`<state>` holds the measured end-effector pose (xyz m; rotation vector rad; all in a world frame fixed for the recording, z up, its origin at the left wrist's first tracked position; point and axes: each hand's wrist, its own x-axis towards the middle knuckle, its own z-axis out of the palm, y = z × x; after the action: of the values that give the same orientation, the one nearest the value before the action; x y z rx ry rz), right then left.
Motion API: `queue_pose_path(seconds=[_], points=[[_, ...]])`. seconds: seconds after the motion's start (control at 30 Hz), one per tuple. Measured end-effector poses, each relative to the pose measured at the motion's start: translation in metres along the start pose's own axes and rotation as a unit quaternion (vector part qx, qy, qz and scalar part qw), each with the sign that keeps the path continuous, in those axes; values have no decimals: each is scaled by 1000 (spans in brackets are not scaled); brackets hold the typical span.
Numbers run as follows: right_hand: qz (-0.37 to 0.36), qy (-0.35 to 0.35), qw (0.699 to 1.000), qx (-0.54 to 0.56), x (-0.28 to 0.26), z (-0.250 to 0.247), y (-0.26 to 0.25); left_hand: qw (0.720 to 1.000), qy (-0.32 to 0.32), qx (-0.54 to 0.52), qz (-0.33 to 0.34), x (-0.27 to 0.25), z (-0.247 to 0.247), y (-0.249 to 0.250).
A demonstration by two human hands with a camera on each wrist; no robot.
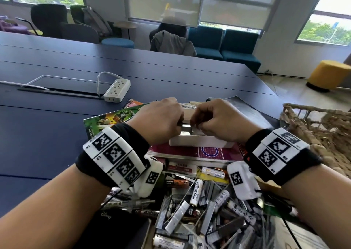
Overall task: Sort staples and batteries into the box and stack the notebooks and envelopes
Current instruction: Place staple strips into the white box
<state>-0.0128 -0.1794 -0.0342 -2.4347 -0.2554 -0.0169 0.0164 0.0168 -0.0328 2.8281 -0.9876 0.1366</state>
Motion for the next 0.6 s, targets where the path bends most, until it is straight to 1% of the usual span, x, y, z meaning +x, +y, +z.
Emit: queue_pose_path(seconds=[0.27, 0.33, 0.47, 0.53, 0.6], points=[[-8, 30, 999, -11, -4, -6, -8, 1000, -5, 3, 0, -2, -3, 2], [-16, 53, 998, -14, -9, -9, -14, 1000, -10, 22, 7, -5, -8, 3], [-45, 104, 992, -61, -29, -17, -30, 999, -1, 51, -4, -8, -22, 6], [-60, 83, 992, -71, -43, -22, -37, 999, 21, 31, -5, -11, -26, 10], [-60, 20, 996, -69, -57, -27, -41, 998, 54, -25, 19, -14, -30, 14]])
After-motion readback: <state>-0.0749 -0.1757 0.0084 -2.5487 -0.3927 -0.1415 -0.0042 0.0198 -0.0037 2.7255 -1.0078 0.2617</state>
